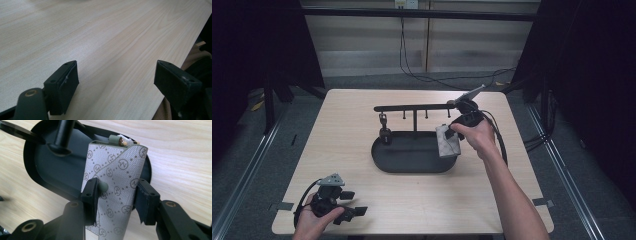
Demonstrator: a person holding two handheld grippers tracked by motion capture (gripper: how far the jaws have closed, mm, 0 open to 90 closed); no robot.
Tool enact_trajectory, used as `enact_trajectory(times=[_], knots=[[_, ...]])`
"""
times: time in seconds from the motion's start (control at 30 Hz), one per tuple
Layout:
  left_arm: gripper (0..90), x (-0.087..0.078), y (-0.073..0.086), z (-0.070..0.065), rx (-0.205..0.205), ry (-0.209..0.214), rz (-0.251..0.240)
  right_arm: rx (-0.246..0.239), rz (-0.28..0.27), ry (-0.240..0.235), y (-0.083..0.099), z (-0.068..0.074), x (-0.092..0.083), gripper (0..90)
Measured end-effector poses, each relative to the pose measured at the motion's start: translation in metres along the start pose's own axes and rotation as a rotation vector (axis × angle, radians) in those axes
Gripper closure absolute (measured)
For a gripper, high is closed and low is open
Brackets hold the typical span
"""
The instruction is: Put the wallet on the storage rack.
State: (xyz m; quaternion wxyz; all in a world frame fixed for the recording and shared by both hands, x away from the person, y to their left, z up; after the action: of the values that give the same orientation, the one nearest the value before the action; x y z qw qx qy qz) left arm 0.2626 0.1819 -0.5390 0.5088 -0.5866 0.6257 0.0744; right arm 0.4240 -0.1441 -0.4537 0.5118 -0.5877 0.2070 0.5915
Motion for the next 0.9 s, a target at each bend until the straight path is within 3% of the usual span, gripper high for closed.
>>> enact_trajectory(times=[0.2,0.4,0.9], knots=[[19.5,-0.002,-0.002,0.003,-0.031,-0.001,-0.029,0.02,-0.019,-0.039,0.002,0.002,0.017,57.1],[19.5,-0.002,-0.001,0.002,-0.014,-0.001,-0.017,0.043,-0.03,-0.056,0.008,-0.001,0.036,57.1],[19.5,-0.001,-0.001,0.003,-0.02,-0.005,-0.015,0.092,-0.06,-0.074,0.017,-0.011,0.064,56.9]])
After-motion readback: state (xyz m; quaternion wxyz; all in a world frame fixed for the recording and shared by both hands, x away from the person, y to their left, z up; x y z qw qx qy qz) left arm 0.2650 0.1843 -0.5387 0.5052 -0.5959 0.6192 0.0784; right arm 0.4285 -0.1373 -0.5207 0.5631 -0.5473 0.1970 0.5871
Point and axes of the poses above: each handheld gripper's, and its own axes: x roughly forward along the jaws, y roughly out of its underside, z roughly to its left, the point moved 9 cm from there along x, roughly forward along the jaws, and after that the axes turned 14 degrees about -x, right-handed, at the moved point
